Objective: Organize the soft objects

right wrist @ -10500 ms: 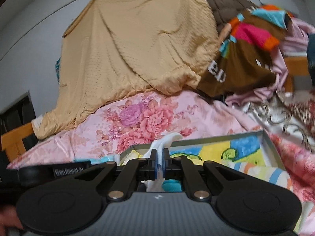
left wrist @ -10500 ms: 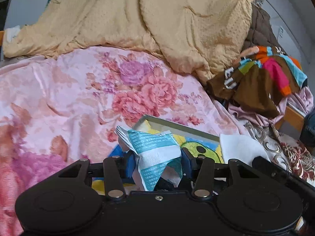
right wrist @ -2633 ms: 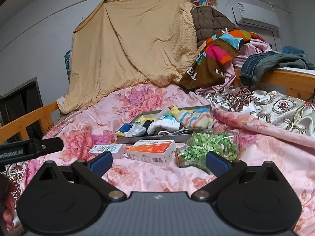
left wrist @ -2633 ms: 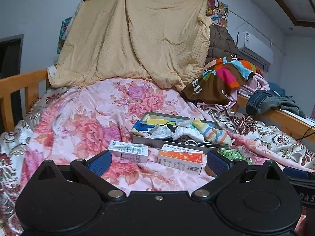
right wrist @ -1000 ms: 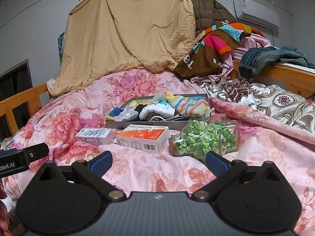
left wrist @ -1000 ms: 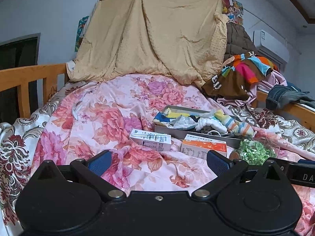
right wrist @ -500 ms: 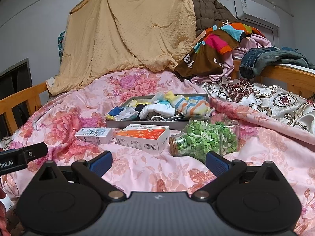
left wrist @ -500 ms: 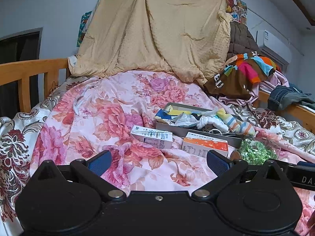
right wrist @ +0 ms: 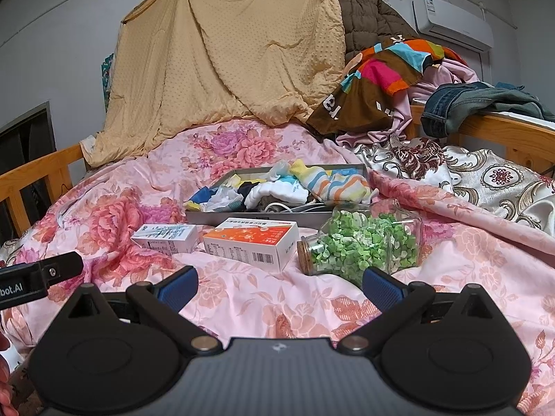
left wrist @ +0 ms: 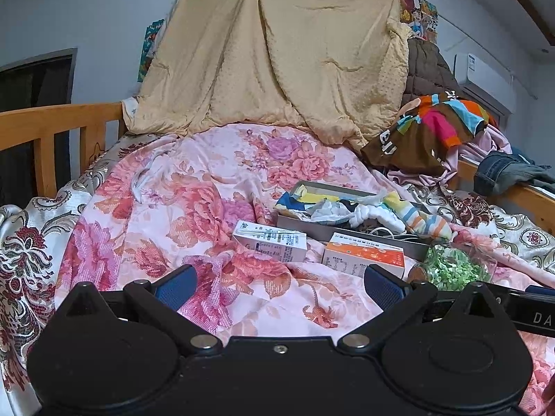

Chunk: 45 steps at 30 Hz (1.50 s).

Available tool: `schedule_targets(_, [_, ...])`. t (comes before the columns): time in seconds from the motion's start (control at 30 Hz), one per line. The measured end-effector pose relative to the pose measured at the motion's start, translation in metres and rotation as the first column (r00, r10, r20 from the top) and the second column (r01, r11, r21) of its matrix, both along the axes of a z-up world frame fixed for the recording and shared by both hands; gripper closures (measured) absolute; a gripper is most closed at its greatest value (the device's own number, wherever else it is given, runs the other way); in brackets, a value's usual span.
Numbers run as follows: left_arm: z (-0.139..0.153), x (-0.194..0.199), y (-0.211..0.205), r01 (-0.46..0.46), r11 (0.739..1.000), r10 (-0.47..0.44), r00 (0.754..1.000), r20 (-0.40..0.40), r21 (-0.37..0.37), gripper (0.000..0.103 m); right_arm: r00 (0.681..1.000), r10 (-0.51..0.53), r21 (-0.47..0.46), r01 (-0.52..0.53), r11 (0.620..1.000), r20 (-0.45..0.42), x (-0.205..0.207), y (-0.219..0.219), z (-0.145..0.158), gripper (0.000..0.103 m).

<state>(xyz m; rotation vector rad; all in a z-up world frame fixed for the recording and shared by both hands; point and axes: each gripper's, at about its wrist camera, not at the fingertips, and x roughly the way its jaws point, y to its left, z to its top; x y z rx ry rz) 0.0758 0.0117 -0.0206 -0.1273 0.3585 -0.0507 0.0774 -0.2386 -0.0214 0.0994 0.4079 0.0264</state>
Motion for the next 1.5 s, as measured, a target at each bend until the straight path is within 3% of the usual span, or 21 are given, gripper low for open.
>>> schedule_targets(1.5, [-0.0027, -0.0019, 0.0010, -0.006, 1.000, 0.006, 1.000, 0.001, 0.003, 0.001, 1.000, 0.001, -0.004, -0.001, 1.000, -0.004, 0.0008, 0.0023, -0.0004, 0.000])
